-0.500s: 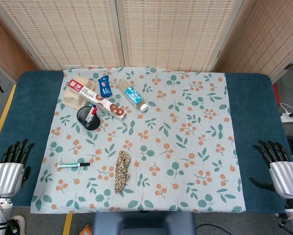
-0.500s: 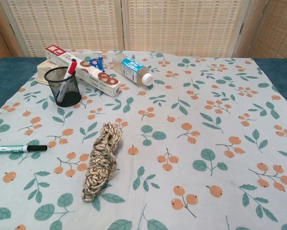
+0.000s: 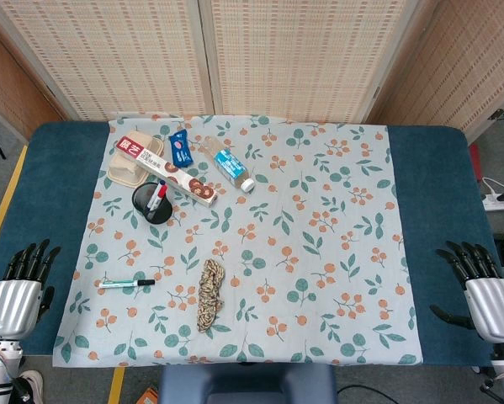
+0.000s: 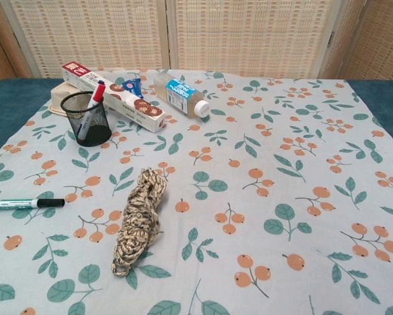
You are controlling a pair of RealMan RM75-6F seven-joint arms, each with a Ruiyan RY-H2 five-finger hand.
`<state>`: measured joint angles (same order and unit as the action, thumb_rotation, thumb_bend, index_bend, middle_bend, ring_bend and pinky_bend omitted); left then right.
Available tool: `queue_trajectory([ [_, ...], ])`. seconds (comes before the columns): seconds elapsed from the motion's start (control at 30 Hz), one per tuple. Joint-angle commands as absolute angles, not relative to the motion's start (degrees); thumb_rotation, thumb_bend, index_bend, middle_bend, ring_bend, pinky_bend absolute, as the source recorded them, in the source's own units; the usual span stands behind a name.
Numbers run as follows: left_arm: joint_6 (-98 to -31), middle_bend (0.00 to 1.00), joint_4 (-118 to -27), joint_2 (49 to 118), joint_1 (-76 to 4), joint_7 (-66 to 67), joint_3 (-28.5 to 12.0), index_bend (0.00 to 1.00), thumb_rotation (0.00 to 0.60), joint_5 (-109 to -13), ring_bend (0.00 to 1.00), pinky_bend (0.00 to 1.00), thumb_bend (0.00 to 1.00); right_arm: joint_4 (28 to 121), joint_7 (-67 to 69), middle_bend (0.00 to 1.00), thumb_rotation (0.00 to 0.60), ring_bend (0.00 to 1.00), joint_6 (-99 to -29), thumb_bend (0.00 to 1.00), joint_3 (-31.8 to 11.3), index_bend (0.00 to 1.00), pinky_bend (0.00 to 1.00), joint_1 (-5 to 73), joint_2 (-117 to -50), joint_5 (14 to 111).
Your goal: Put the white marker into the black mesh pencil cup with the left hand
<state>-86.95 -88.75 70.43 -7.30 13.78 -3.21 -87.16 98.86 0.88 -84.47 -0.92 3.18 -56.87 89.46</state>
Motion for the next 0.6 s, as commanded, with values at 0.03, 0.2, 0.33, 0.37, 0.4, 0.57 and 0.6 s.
queue_trajectory([
  [0.03, -87.0, 0.0, -88.8, 70.4, -7.3, 13.7, -3.2, 0.11, 0.6, -87.3, 0.0, 0.1, 0.43, 98.9, 0.9, 0.09, 0.6, 0.05, -84.4, 0.0, -0.9, 0.18, 0.0, 3.2, -56.8, 89.5],
  [0.2, -87.5, 0.0, -88.8, 70.4, -7.2, 13.9, -3.3, 0.11, 0.6, -87.4, 0.0, 0.1, 0.43, 98.9, 0.9, 0.09, 0.6, 0.05, -84.2, 0.0, -0.8, 0.19, 0.0, 3.2, -56.8, 89.5],
  [0.33, -87.5, 0.0, -88.9, 70.4, -7.2, 13.9, -3.3, 0.11, 0.6, -87.5, 0.0, 0.1, 0.43, 99.0, 0.8, 0.09, 0.6, 0.05, -84.1, 0.0, -0.8, 0.19, 0.0, 3.2, -56.7, 89.4],
  [0.37, -87.5, 0.01, -89.1, 70.4, -7.1, 13.9, -3.3, 0.11, 0.6, -87.5, 0.0, 0.11, 0.43, 99.0, 0.8, 0.09, 0.6, 0.05, -84.1, 0.0, -0.8, 0.19, 0.0, 3.2, -56.7, 89.4],
  [0.4, -87.6, 0.03, -89.3, 70.3, -7.1, 13.9, -3.2, 0.11, 0.6, -87.5, 0.0, 0.11, 0.43, 99.1, 0.8, 0.09, 0.6, 0.05, -84.1, 0.0, -0.8, 0.2, 0.0, 3.2, -56.6, 89.3],
  [0.57, -87.7, 0.14, -96.6, 69.6, -7.2, 15.5, -3.4, 0.15, 0.6, -87.9, 0.03, 0.15, 0.43, 99.3, 0.6, 0.09, 0.6, 0.05, -84.7, 0.0, -0.9, 0.21, 0.0, 2.9, -56.5, 89.3],
  [0.6, -87.2, 0.16, -97.8, 69.5, -7.5, 16.2, -3.3, 0.16, 0.6, -88.0, 0.03, 0.15, 0.43, 99.3, 0.7, 0.09, 0.6, 0.05, -84.5, 0.0, -0.9, 0.21, 0.0, 3.0, -56.5, 89.3],
])
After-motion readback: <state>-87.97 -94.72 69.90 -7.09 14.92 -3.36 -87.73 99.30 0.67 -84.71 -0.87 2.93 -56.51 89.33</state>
